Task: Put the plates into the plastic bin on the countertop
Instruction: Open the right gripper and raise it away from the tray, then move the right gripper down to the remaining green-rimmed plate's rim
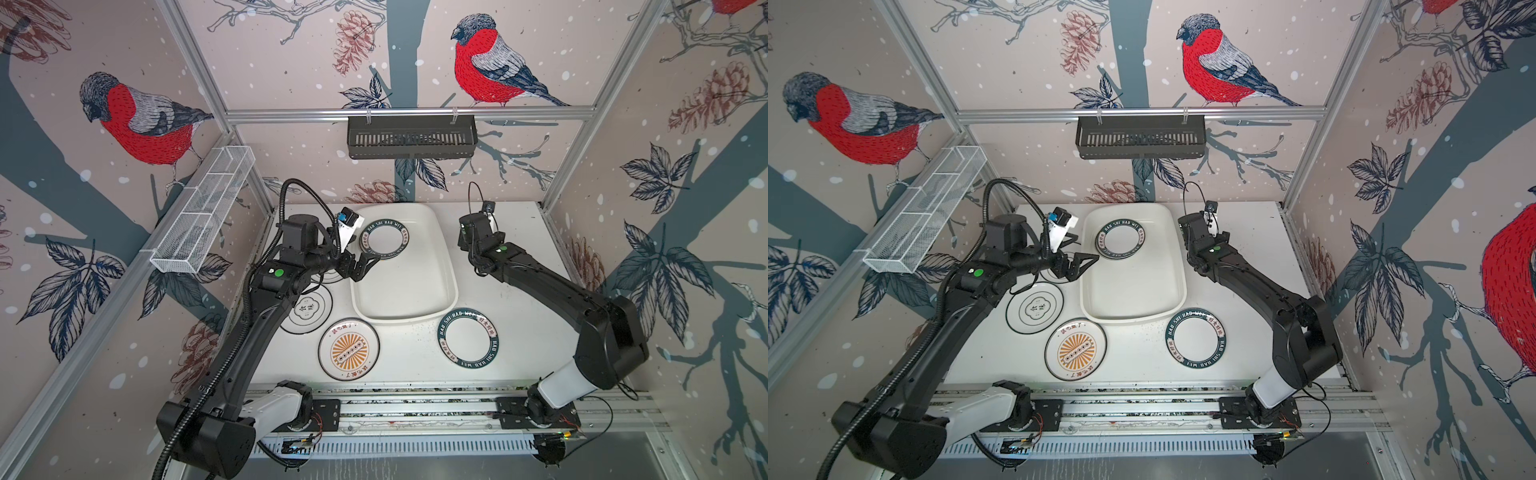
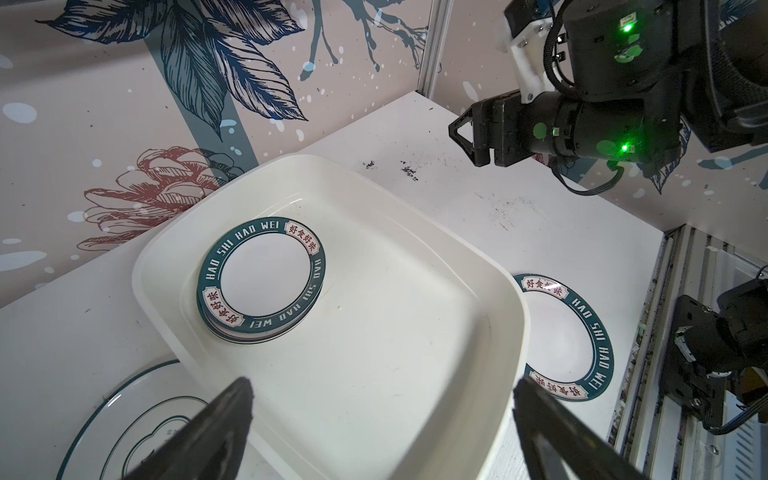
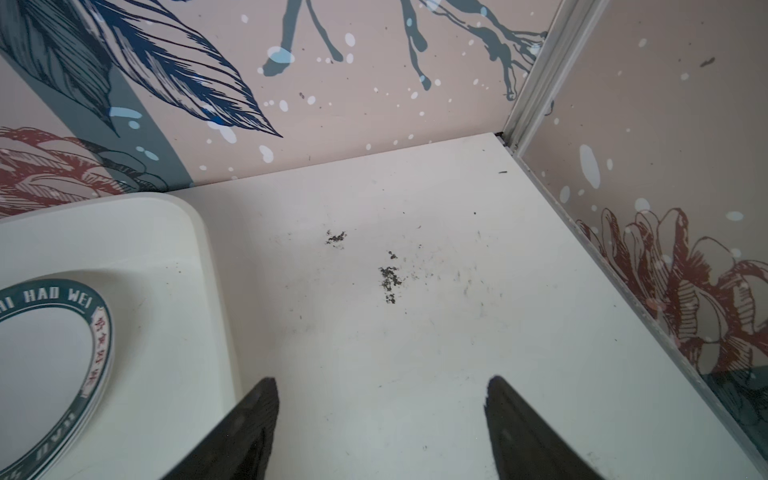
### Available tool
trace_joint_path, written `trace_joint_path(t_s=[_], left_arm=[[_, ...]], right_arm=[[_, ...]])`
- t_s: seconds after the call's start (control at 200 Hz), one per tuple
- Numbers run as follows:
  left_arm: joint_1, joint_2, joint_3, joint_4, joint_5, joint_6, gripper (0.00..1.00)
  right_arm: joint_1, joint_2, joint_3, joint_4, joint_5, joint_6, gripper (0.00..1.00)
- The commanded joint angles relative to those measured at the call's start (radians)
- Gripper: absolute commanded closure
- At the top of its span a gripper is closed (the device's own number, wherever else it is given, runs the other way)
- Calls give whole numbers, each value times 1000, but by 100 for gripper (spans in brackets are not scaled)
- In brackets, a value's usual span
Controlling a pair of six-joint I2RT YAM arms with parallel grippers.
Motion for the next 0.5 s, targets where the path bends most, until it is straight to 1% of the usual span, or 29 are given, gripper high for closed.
trace_joint_path(t_s=[0.0, 0.01, 0.135, 0.205, 0.37, 0.495], left_arm=[[-1, -7, 1, 5, 15, 7, 3], [-1, -7, 1, 5, 15, 6, 3], [0, -8, 1, 3, 16, 6, 3], [-1, -8, 4, 2, 21, 7, 3], [-1, -13, 3, 1, 24, 6, 3], [0, -18, 3, 2, 28, 6, 3]], right_arm=[[-20, -29, -15, -26, -17, 44, 1], [-21, -31, -17, -31, -17, 48, 0], [-27, -74, -51, -52, 6, 80, 0], [-49, -105, -81, -51, -24, 101, 0], [-134, -180, -153, -53, -225, 129, 0], [-146, -231, -186, -110, -311, 136, 0]])
